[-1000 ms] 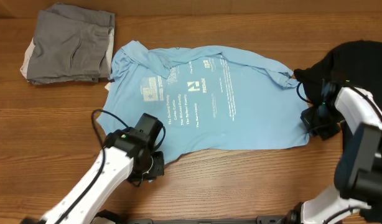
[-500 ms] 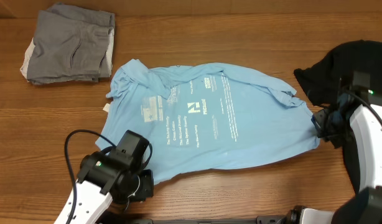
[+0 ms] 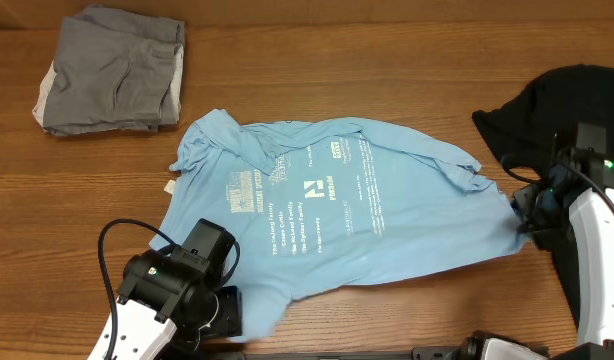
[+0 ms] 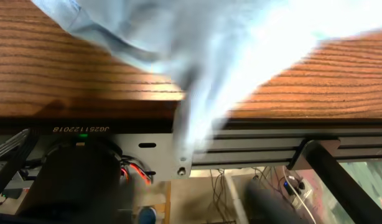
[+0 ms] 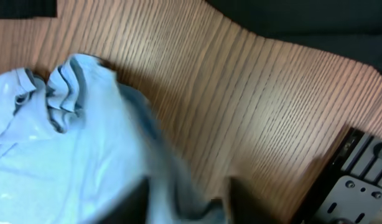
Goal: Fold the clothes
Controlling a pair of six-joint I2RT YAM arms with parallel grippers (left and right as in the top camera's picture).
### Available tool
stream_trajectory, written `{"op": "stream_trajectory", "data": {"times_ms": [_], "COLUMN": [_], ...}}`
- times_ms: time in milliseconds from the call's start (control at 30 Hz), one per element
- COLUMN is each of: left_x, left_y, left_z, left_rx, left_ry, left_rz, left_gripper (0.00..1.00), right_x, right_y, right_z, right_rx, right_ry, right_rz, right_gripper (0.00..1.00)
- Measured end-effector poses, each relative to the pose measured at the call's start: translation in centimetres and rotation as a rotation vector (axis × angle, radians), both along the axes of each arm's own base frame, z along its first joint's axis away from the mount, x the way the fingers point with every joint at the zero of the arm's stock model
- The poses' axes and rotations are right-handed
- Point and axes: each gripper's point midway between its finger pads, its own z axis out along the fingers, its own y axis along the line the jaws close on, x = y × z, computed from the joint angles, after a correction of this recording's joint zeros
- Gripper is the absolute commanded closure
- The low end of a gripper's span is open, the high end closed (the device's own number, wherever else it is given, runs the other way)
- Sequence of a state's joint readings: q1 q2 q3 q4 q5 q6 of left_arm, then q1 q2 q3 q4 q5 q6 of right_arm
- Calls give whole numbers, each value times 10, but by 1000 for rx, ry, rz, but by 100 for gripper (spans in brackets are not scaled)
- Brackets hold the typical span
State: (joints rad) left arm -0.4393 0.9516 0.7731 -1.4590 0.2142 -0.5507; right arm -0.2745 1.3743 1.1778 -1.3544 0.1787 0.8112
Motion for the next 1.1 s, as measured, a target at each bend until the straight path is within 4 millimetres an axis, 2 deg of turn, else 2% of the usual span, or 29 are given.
{"op": "stream_trajectory", "data": {"times_ms": [33, 200, 300, 367, 533, 667, 767, 867, 967, 1100], "left_x": [0, 5, 17, 32, 76, 115, 139, 162, 185, 217], "left_y": [0, -2, -8, -16, -36, -46, -52, -56, -48, -31], "left_z": [0, 0, 0, 0, 9, 18, 16, 5, -16, -29], "left_rx": [-1, -11, -36, -66, -151, -177, -171, -150, -94, -37], "left_ry": [-2, -21, -71, -133, -318, -460, -516, -529, -488, -440], "left_rz": [0, -2, -2, -2, -1, 26, 38, 50, 71, 110], "left_gripper": [13, 10, 9, 11, 27, 24, 20, 19, 18, 20], "right_x": [0, 6, 17, 33, 75, 86, 91, 100, 110, 122], "right_y": [0, -2, -1, 3, 20, 29, 33, 38, 46, 61], "right_z": [0, 1, 1, 3, 13, 15, 6, -15, -36, -48], "right_rx": [-2, -7, 0, 21, 99, 133, 170, 232, 290, 325], "right_ry": [0, -21, -64, -129, -305, -351, -338, -308, -284, -288], "right_rz": [0, 15, 39, 92, 276, 347, 367, 380, 408, 461], "right_gripper": [0, 0, 0, 0, 4, 4, 7, 9, 10, 9]}}
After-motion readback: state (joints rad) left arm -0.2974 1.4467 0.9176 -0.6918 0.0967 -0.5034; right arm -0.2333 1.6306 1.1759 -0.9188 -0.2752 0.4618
